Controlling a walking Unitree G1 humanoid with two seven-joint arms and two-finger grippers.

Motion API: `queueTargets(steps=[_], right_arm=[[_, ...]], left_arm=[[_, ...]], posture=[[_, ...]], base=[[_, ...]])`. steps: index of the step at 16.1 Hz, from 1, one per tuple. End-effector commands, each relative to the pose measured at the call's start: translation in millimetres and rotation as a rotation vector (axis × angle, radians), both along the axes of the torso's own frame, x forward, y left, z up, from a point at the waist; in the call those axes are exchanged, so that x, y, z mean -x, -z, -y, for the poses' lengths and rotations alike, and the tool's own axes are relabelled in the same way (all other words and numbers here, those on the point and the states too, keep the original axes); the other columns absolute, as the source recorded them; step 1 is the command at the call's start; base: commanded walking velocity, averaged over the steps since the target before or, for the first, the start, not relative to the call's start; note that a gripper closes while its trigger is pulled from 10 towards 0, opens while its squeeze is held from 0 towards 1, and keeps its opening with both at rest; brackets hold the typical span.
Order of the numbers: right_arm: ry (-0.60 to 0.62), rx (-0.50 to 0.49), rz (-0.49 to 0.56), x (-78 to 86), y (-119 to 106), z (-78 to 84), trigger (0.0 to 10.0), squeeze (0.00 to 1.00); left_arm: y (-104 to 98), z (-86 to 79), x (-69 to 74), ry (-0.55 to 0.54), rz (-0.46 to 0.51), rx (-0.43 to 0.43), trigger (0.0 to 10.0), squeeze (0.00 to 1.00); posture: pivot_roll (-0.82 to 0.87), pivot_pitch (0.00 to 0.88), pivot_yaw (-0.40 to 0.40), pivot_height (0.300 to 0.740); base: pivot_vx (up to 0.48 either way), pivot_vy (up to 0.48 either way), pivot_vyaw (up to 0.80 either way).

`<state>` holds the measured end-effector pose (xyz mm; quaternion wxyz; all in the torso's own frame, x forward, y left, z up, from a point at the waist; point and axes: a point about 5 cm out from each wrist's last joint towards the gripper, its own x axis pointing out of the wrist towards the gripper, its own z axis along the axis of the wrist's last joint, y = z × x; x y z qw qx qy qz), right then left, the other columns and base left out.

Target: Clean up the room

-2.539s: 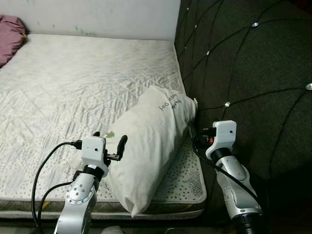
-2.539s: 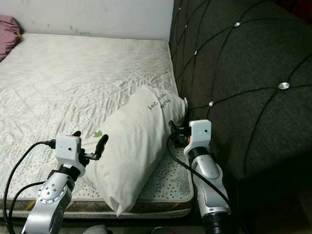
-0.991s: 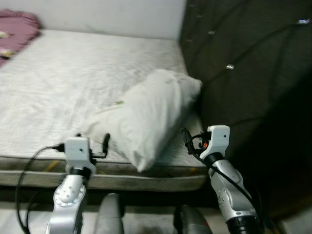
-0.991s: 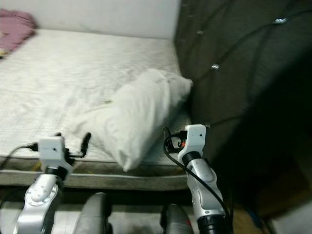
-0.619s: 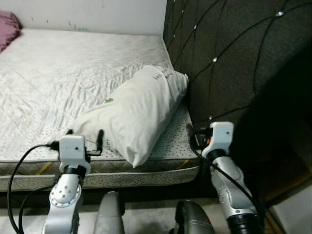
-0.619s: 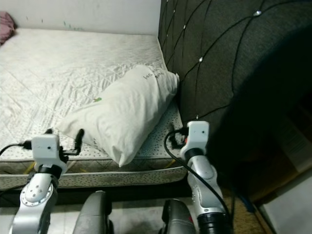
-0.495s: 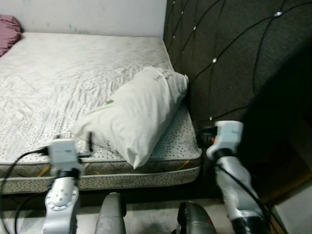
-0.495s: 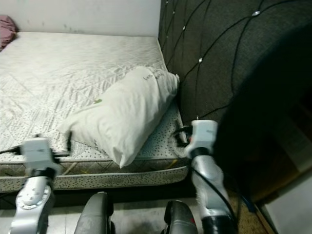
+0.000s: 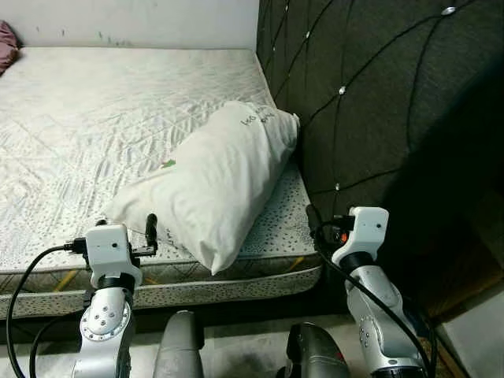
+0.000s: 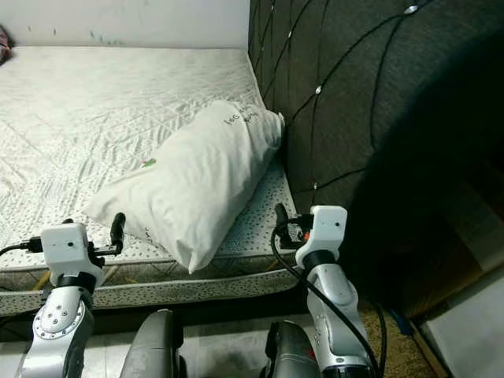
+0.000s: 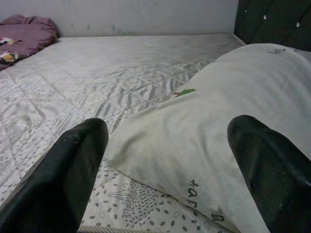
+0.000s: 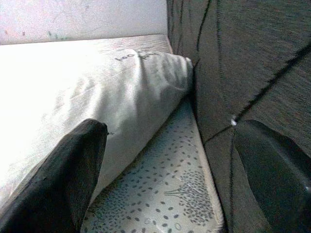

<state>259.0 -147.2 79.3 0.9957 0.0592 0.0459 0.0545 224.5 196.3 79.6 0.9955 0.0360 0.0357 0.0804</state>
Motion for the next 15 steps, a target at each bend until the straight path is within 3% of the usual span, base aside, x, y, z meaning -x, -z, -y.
queueTargets(steps=[1,4,8,12,15], right_arm=[[-0.04,-0.001,0.019,-1.9,-5,-5.3,10.0,0.0],[-0.147,0.059,0.038,1.3,-7,-15.9,10.0,0.0],[-0.151,0.046,0.032,1.2,-6,-14.7,10.0,0.0],[-0.15,0.026,0.027,-1.1,-6,-13.2,10.0,0.0],[-0.15,0.019,0.025,-2.6,-6,-13.2,10.0,0.0]], left_arm=[[-5,2.7,-0.7,0.029,0.018,0.003,10.0,0.0],[-5,7.7,-1.4,0.066,0.016,0.018,10.0,0.0],[-5,10.1,-3.9,0.082,0.016,0.026,10.0,0.0],[-4,11.8,-6.1,0.088,0.007,0.028,10.0,0.0],[-4,12.4,-7.6,0.09,0.006,0.027,10.0,0.0]], posture=[[0.02,0.0,-0.031,0.652],[0.01,0.0,-0.03,0.652],[0.01,0.0,-0.033,0.652],[0.01,0.0,-0.038,0.652],[0.01,0.0,-0.037,0.627]], base=[[0.0,0.0,0.0],[0.0,0.0,0.26],[0.0,0.0,0.74],[0.0,0.0,0.0],[0.0,0.0,0.0]])
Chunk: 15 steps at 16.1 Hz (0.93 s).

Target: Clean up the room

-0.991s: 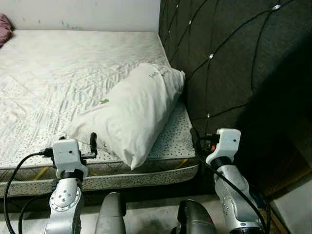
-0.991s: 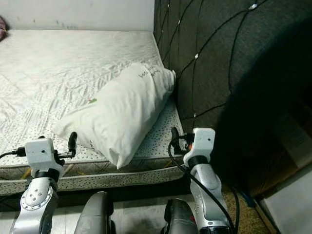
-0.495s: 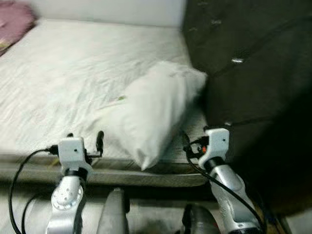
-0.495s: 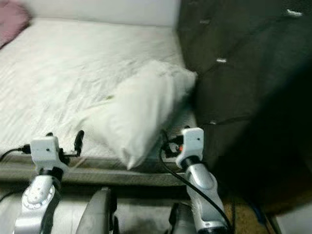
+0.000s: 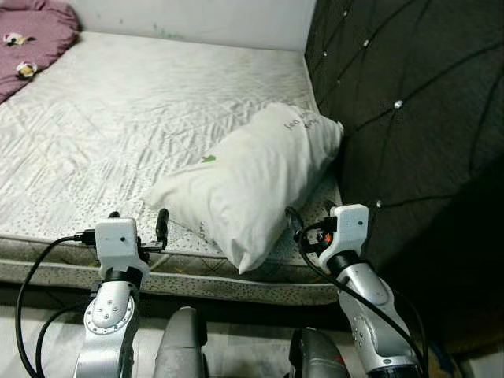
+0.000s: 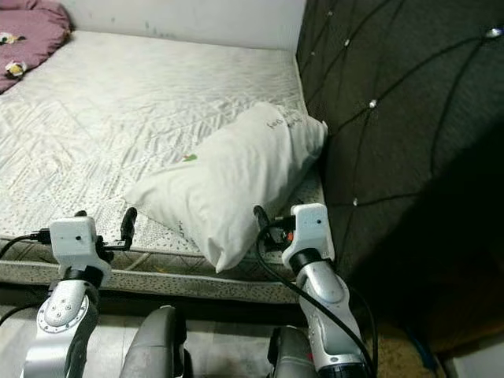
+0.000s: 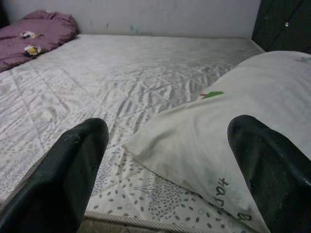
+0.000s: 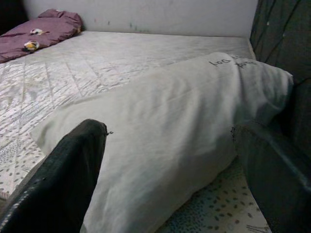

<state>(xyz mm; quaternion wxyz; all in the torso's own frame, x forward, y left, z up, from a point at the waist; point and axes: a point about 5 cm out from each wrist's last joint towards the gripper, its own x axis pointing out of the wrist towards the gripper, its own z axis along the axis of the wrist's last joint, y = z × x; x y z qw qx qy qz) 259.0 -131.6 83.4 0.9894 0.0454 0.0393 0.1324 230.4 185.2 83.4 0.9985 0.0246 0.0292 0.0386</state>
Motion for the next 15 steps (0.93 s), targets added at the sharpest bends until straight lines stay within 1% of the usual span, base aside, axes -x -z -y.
queueTargets(steps=[1,5,8,11,15], right_arm=[[0.007,0.0,0.003,-3.1,-1.6,2.6,10.0,0.0],[0.008,-0.004,0.005,-3.9,-2.2,2.7,10.0,0.0],[0.009,-0.002,0.005,-4.7,-2.2,2.7,10.0,0.0],[0.027,-0.005,-0.011,-5.8,0.1,4.3,10.0,0.0],[0.016,-0.003,-0.012,-6.1,0.6,3.5,10.0,0.0]], left_arm=[[0.1,1.9,-2.5,0.009,-0.006,0.0,10.0,0.0],[-0.6,1.3,-4.3,-0.003,-0.003,-0.012,10.0,0.0],[-4.5,1.2,-6.9,0.003,0.029,-0.011,10.0,0.0],[-4.2,2.6,-6.4,0.012,0.027,-0.008,10.0,0.0],[-4.5,4.6,-9.2,0.022,0.03,-0.006,10.0,0.0]], posture=[[0.01,0.0,-0.036,0.612],[0.01,0.0,-0.035,0.577],[0.01,0.0,-0.036,0.572],[0.01,0.0,-0.037,0.572],[0.01,0.0,-0.037,0.572]], base=[[0.0,0.0,0.0],[0.0,0.0,0.0],[0.0,0.0,0.0],[0.274,0.0,0.0],[0.275,0.0,0.0]])
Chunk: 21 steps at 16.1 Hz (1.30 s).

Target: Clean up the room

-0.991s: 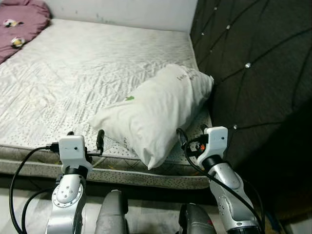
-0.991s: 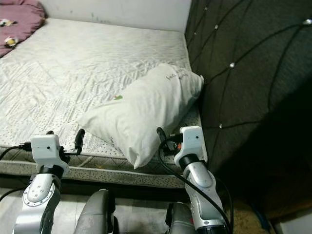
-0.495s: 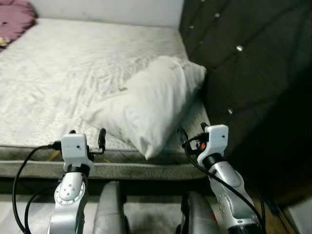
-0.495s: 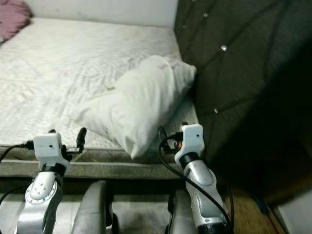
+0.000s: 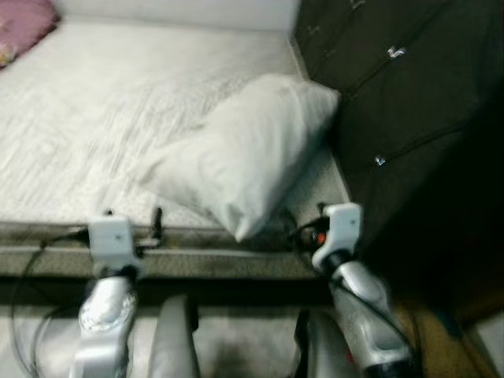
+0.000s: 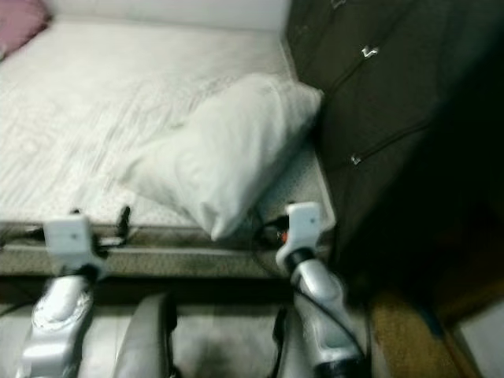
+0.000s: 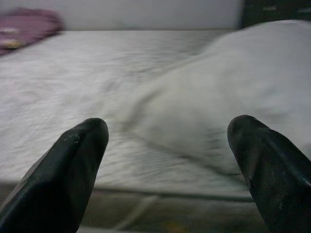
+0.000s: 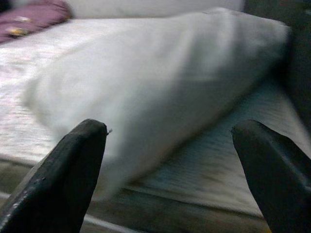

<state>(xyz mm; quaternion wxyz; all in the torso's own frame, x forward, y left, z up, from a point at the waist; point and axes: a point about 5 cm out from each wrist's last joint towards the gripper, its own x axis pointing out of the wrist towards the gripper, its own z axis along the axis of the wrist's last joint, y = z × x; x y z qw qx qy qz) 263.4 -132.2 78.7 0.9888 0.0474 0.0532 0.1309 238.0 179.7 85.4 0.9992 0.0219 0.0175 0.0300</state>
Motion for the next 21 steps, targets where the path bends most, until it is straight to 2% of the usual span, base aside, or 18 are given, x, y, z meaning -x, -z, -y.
queueTargets(steps=[1,11,14,17,21], right_arm=[[0.014,-0.002,0.015,-1.8,-3.8,2.9,10.0,0.0],[-0.025,0.02,0.007,-1.6,-1.5,-1.1,10.0,0.0],[-0.036,0.03,0.022,-1.2,-2.7,-2.8,10.0,0.0],[-0.024,0.024,0.016,-2.2,-1.9,-1.3,10.0,0.0],[-0.017,0.026,-0.003,-3.7,0.9,-1.0,10.0,0.0]], left_arm=[[-2.0,-0.4,-1.5,0.007,0.006,-0.011,10.0,0.0],[1.4,1.2,-3.4,0.01,-0.012,-0.02,10.0,0.0],[1.7,1.1,-4.3,0.011,-0.014,-0.018,10.0,0.0],[-0.1,3.9,-5.0,0.036,0.001,-0.01,10.0,0.0],[-2.1,5.4,-6.0,0.048,0.018,0.002,10.0,0.0]], posture=[[0.01,0.0,-0.037,0.572],[0.0,0.0,-0.043,0.572],[0.0,0.0,-0.04,0.572],[0.0,0.0,-0.041,0.572],[0.01,0.0,-0.04,0.572]], base=[[0.274,0.0,0.0],[0.221,0.0,0.0],[0.0,0.0,0.8],[0.306,0.0,0.72],[0.376,0.0,0.0]])
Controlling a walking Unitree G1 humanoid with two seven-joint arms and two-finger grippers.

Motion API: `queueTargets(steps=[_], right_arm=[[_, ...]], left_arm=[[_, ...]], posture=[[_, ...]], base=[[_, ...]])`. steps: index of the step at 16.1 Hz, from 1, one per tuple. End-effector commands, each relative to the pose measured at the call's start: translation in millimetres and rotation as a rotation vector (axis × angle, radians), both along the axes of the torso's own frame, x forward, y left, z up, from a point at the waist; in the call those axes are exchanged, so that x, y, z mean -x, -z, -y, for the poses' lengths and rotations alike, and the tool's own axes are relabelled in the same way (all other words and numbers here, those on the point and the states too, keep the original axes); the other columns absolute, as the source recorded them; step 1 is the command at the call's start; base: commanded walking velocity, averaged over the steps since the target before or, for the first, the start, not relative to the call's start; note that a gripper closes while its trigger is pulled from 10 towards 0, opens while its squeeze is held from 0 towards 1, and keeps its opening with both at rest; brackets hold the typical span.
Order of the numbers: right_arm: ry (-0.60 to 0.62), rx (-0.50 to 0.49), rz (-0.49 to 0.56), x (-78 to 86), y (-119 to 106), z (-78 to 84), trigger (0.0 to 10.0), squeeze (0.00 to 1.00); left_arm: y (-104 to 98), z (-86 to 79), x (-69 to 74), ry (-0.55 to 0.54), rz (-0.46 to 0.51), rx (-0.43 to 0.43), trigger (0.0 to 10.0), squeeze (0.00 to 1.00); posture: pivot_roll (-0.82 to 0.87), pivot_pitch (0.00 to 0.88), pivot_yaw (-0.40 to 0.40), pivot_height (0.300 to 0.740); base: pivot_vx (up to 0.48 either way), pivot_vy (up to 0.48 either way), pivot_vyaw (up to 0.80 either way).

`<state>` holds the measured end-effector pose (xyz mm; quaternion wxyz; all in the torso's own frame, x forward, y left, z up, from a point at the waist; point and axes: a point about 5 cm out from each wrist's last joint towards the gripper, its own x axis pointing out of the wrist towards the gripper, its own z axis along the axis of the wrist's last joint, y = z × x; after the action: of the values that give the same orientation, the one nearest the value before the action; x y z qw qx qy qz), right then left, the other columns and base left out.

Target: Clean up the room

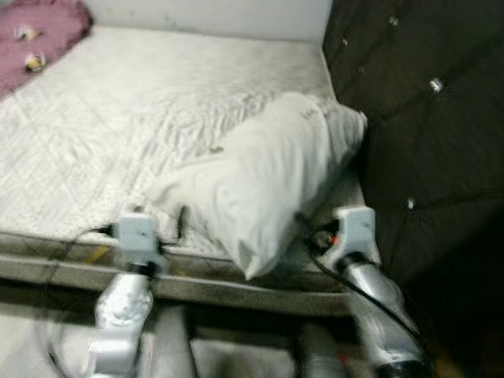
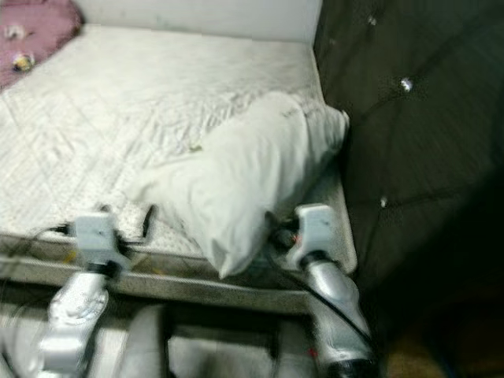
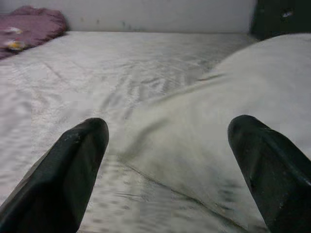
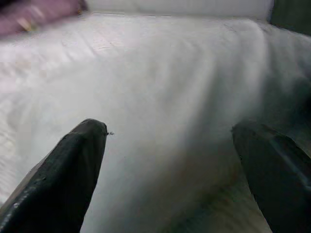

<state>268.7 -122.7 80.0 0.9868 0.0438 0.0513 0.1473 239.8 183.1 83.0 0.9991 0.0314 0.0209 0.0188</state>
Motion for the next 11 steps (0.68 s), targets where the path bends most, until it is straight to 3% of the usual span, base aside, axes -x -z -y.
queueTargets(steps=[1,4,8,11], right_arm=[[0.016,0.021,-0.01,1.6,2,8.3,10.0,0.0],[0.014,0.017,-0.01,0.4,2,8.0,10.0,0.0],[-0.003,-0.007,-0.033,-1.0,3,7.5,10.0,0.0],[-0.08,0.05,-0.119,-5.3,13,7.9,10.0,0.0]], left_arm=[[-6,7.3,-4.0,0.017,0.032,0.003,10.0,0.0],[-4,12.8,-5.8,0.046,0.015,0.026,10.0,0.0],[0,6.3,-1.3,0.023,-0.011,0.008,10.0,0.0],[8,-12.8,21.4,-0.013,-0.065,-0.051,10.0,0.0]], posture=[[0.01,0.0,-0.04,0.572],[0.01,0.0,-0.042,0.572],[0.01,0.0,-0.043,0.562],[0.04,0.0,-0.043,0.528]], base=[[0.368,0.0,0.0],[0.126,0.0,0.0],[0.0,0.0,0.0],[0.0,0.0,0.0]])
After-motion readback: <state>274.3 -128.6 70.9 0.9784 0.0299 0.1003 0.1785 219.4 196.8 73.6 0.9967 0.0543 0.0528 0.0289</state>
